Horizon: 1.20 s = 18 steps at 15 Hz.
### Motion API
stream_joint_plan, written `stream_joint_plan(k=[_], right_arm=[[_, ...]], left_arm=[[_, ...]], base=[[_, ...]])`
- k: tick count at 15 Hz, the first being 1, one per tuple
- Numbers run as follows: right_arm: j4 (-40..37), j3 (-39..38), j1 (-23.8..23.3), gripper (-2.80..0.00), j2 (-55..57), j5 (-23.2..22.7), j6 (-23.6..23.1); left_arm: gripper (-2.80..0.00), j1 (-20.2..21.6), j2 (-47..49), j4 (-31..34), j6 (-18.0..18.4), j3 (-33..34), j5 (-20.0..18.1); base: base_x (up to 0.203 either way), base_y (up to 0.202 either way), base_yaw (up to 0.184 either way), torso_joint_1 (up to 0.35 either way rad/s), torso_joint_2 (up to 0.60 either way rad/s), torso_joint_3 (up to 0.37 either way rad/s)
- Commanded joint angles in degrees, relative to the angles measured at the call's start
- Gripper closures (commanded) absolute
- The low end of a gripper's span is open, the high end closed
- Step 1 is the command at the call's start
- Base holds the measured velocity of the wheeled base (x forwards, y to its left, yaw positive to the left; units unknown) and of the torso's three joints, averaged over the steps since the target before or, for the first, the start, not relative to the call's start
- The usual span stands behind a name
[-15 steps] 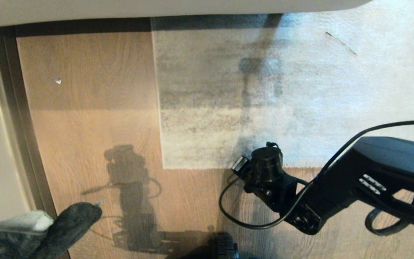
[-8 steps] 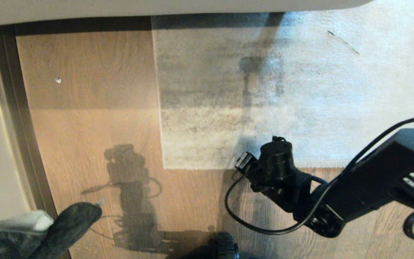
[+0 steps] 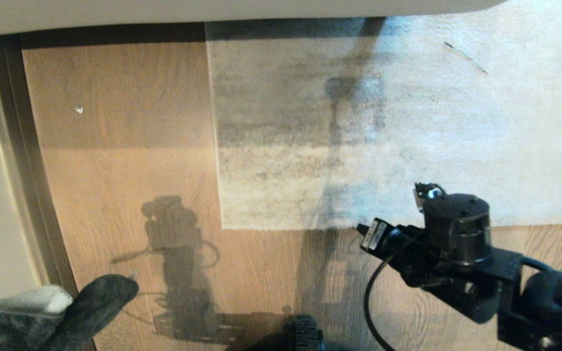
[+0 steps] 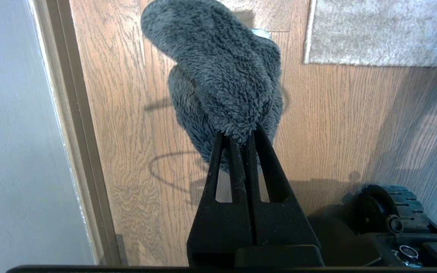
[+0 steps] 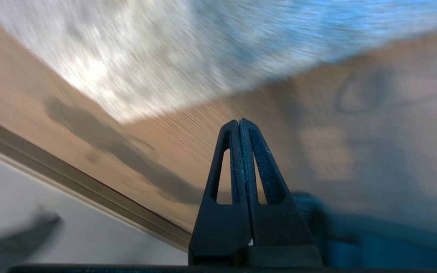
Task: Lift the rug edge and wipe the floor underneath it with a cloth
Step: Put down the rag
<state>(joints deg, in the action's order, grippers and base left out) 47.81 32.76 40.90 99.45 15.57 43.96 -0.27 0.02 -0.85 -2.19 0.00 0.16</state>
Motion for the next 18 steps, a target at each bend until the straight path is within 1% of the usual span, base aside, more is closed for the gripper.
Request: stream_joint_plan(k=[1,3,4,6,10,11,13,16,18], right_arm=[[0.34,-5.06,-0.17,0.0,-6.74,0.2,-2.76],[0.52,-10.22,-1.81,0.0,-10.34,0.57,-6.94],[0.59,-12.3,-4.25,0.0,-11.52,0.69,-8.46],[1.79,-17.37,-9.51,0.0,-13.81,0.72,-10.56],[6.97,-26.57,-20.82,0.0,-19.9,0.48,-15.26],[7.64,-28.06,-24.04,0.0,-21.82,0.34,-16.97],[8.5,-31.04,-29.78,0.0,-27.16,-0.19,-21.84],[6.65,-32.48,-36.09,0.0,-36.7,-4.65,-28.23],[1.1,-32.64,-37.88,0.0,-44.91,-7.2,-31.0]], left_arm=[[0.0,-0.01,-0.02,-0.03,0.0,0.0,0.02],[0.0,0.0,-0.02,-0.03,0.0,0.0,0.02],[0.0,0.0,-0.02,-0.03,-0.02,0.0,0.02],[0.0,0.0,-0.02,-0.03,0.0,0.0,0.02],[0.0,0.0,-0.02,-0.03,-0.01,0.0,0.02],[0.0,0.0,-0.02,-0.03,0.0,0.0,0.02],[0.0,0.0,-0.02,-0.03,0.0,0.0,0.02],[0.0,0.0,-0.02,-0.03,-0.05,0.0,0.02],[0.0,0.0,-0.02,-0.03,0.0,0.0,0.02]], base=[[0.0,0.0,0.0,0.0,0.0,0.0],[0.0,0.0,0.0,0.0,0.0,0.0],[0.0,0.0,0.0,0.0,0.0,0.0],[0.0,0.0,0.0,0.0,0.0,0.0],[0.0,0.0,0.0,0.0,0.0,0.0],[0.0,0.0,0.0,0.0,0.0,0.0],[0.0,0.0,0.0,0.0,0.0,0.0],[0.0,0.0,0.0,0.0,0.0,0.0],[0.0,0.0,0.0,0.0,0.0,0.0]])
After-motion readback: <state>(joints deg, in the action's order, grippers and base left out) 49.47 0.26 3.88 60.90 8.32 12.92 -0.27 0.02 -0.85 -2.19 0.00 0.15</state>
